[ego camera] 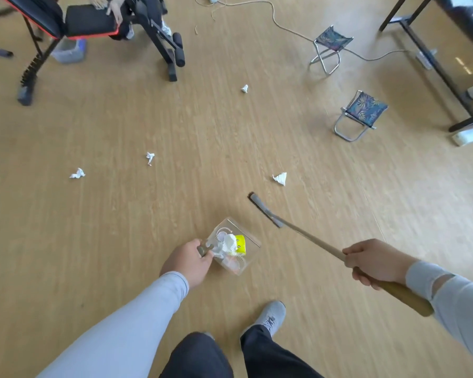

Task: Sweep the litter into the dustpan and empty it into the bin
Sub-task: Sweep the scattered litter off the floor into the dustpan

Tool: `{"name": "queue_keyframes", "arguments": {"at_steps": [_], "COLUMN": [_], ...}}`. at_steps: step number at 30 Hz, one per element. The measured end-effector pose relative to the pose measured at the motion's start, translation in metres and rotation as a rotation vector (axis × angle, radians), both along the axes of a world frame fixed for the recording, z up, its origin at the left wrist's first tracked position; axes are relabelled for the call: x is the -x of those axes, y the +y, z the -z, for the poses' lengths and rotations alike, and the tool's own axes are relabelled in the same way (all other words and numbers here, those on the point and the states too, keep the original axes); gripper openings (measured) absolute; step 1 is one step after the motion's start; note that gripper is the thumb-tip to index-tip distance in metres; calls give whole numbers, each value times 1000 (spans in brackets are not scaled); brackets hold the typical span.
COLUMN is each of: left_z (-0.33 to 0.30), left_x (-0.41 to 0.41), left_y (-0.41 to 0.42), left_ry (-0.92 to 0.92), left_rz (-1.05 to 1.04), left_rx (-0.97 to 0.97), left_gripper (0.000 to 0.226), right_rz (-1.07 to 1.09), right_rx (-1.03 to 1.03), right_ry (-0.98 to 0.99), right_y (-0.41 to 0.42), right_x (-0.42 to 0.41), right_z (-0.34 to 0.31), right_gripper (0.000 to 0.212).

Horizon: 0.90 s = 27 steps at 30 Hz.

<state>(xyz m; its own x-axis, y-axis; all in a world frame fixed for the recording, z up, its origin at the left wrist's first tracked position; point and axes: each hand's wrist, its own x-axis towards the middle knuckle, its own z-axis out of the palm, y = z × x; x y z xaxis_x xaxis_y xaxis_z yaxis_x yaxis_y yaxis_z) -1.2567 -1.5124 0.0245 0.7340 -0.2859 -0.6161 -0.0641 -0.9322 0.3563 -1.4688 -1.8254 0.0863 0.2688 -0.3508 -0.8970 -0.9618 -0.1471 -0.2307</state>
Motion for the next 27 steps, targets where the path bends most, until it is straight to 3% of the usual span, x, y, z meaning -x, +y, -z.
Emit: {"name": "queue_keyframes", "arguments": {"at_steps": [2,10,19,27], "left_z": [-5,-2,20,46], "left_x": [-8,-63,-133,-159], "left_y": [-20,-90,-156,-206], "left_ry": [-5,15,72,93], "left_rz": [-3,37,87,101], "left_rx": [26,83,75,40], "left_gripper": [44,40,55,44], "right_rz": [44,187,224,179], "right_rx": [39,165,207,204], "right_ry": [-6,31,133,123], "right_y": [-15,-61,-98,-138], "right_x": [-10,-41,-93,-152], "right_z": [-1,0,1,20], "right_gripper": [20,25,20,18]}}
